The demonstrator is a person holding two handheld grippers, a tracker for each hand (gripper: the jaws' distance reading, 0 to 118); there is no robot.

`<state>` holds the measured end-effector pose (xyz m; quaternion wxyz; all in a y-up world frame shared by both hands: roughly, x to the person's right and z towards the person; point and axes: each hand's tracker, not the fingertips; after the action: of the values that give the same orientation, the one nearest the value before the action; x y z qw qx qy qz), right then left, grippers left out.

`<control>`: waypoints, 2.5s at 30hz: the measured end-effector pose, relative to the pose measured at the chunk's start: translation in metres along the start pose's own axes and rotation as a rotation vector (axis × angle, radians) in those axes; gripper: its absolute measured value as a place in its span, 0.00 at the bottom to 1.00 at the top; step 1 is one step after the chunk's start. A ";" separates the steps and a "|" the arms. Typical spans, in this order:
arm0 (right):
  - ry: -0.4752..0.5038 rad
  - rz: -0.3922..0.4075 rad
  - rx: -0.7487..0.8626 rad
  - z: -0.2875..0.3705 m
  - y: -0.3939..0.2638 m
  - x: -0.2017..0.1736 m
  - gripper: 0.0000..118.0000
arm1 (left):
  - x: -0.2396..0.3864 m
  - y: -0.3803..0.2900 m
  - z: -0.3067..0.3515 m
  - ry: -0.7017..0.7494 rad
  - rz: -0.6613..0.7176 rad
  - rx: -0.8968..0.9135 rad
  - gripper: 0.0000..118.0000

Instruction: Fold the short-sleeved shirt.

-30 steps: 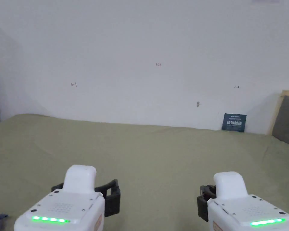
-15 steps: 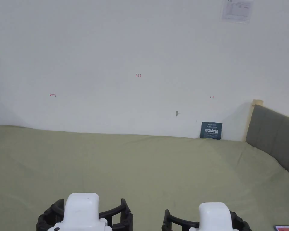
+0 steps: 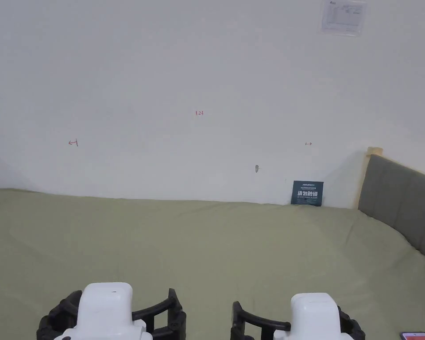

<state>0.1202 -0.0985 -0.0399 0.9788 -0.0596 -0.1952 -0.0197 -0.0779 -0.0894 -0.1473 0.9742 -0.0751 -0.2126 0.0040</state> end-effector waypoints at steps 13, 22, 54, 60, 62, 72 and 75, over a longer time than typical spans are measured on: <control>-0.153 -0.119 -0.077 -0.016 0.006 0.008 1.00 | -0.009 0.002 -0.003 0.012 0.011 -0.010 1.00; -0.193 -0.011 -0.120 -0.024 -0.001 0.007 1.00 | -0.016 0.003 -0.008 0.028 0.022 -0.011 1.00; -0.209 -0.026 -0.084 -0.022 0.029 0.011 1.00 | -0.023 0.021 -0.009 0.037 0.009 -0.006 1.00; -0.185 -0.045 -0.097 -0.021 0.033 0.012 1.00 | -0.023 0.025 -0.009 0.038 0.007 -0.003 1.00; -0.174 -0.058 -0.098 -0.021 0.035 0.013 1.00 | -0.023 0.026 -0.009 0.036 0.005 -0.004 1.00; -0.169 -0.082 -0.092 -0.020 0.044 0.018 1.00 | -0.022 0.030 -0.009 0.031 0.003 0.001 1.00; -0.169 -0.087 -0.090 -0.020 0.046 0.018 1.00 | -0.022 0.031 -0.009 0.031 0.004 0.000 1.00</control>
<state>0.1473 -0.0558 -0.0559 0.9533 -0.0965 -0.2784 -0.0659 -0.0936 -0.0607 -0.1692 0.9774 -0.0757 -0.1972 0.0048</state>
